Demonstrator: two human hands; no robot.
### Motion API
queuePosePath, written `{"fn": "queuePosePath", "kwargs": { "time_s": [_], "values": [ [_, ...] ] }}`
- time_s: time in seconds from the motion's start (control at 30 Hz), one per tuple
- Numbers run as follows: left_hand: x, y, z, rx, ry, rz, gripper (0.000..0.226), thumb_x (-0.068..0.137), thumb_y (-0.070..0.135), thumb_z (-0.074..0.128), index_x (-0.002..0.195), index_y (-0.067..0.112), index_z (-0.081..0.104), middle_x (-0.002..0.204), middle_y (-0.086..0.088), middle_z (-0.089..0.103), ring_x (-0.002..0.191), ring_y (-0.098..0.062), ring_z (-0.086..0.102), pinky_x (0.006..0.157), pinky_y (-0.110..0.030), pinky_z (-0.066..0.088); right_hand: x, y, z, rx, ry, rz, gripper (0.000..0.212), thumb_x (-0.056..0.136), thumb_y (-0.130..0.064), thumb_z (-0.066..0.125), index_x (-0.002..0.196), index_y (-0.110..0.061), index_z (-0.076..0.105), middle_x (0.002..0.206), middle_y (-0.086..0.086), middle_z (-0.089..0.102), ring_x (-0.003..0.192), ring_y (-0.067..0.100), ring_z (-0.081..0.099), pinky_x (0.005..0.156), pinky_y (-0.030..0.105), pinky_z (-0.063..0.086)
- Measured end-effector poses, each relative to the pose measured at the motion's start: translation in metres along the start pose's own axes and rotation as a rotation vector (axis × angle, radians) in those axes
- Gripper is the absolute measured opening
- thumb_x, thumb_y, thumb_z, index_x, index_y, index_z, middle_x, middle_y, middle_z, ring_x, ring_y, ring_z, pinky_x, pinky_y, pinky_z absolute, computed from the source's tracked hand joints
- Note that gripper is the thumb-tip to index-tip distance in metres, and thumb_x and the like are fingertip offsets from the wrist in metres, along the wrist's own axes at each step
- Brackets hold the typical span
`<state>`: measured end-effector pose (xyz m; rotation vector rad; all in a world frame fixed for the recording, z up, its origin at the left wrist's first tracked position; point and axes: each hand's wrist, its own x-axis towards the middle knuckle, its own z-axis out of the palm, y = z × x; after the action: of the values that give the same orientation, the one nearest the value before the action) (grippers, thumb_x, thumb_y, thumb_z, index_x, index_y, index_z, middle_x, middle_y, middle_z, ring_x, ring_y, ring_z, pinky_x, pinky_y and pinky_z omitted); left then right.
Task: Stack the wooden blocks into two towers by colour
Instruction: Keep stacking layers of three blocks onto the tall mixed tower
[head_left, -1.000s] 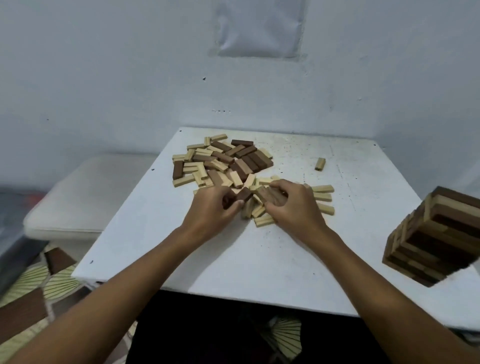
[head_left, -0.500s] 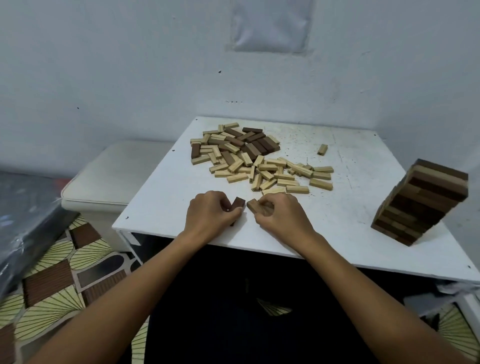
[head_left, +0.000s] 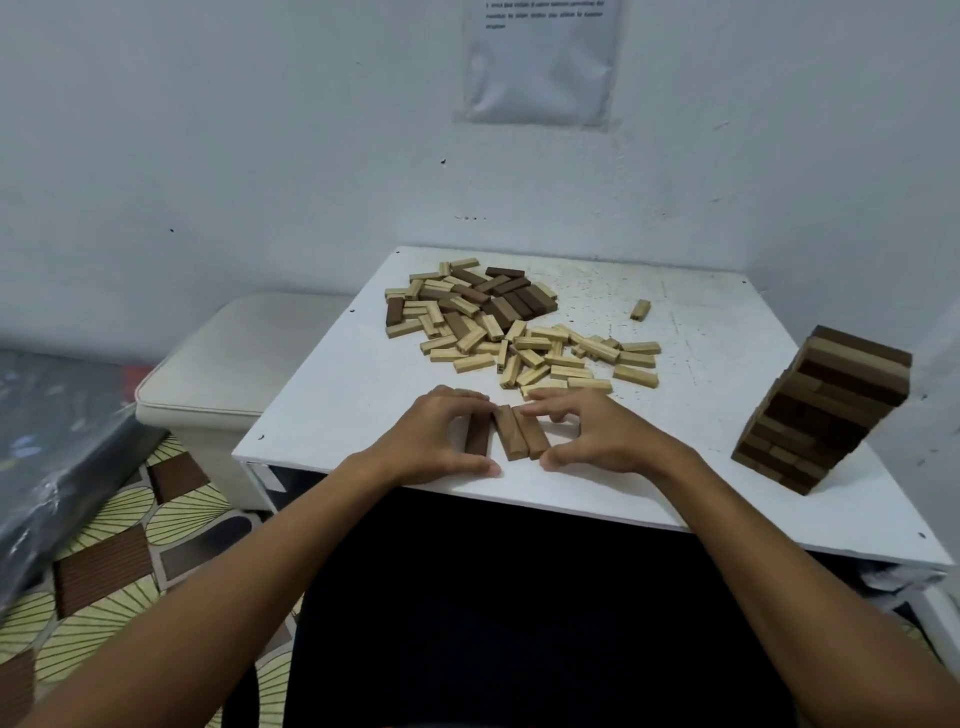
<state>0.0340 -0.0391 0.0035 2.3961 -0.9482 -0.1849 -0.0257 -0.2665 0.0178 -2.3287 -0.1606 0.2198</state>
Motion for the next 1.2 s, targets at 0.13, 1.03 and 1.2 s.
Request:
{"fn": "queuePosePath", "kwargs": {
  "time_s": [0.13,1.03,1.2],
  "values": [
    [0.004,0.002,0.006,-0.053,0.056,0.001,0.08,0.061,0.054,0.084,0.129,0.021,0.06,0.127,0.003,0.062,0.116,-0.012,0.049,0.097,-0.029,0.041,0.004,0.005,0.005,0.031,0.039,-0.024,0.063,0.071,-0.015,0.082,0.13,-0.018,0.062,0.143,0.001,0.051,0.129,0.015,0.046,0.092,0.016,0.038],
    [0.011,-0.012,0.015,-0.202,0.061,-0.015,0.082,0.051,0.065,0.084,0.125,0.038,0.059,0.116,0.017,0.055,0.11,0.008,0.047,0.085,-0.012,0.038,-0.001,0.02,0.026,0.075,0.234,-0.048,0.058,0.064,-0.035,0.087,0.118,-0.033,0.068,0.131,-0.02,0.057,0.124,0.005,0.041,0.096,0.029,0.037],
    [0.01,-0.016,0.019,-0.182,0.082,-0.013,0.075,0.057,0.055,0.086,0.125,0.037,0.059,0.116,0.015,0.054,0.109,0.012,0.044,0.084,-0.006,0.035,-0.001,0.023,0.028,0.064,0.228,-0.056,0.058,0.066,-0.037,0.086,0.12,-0.033,0.067,0.131,-0.019,0.057,0.124,0.002,0.041,0.098,0.031,0.037]
  ]
}}
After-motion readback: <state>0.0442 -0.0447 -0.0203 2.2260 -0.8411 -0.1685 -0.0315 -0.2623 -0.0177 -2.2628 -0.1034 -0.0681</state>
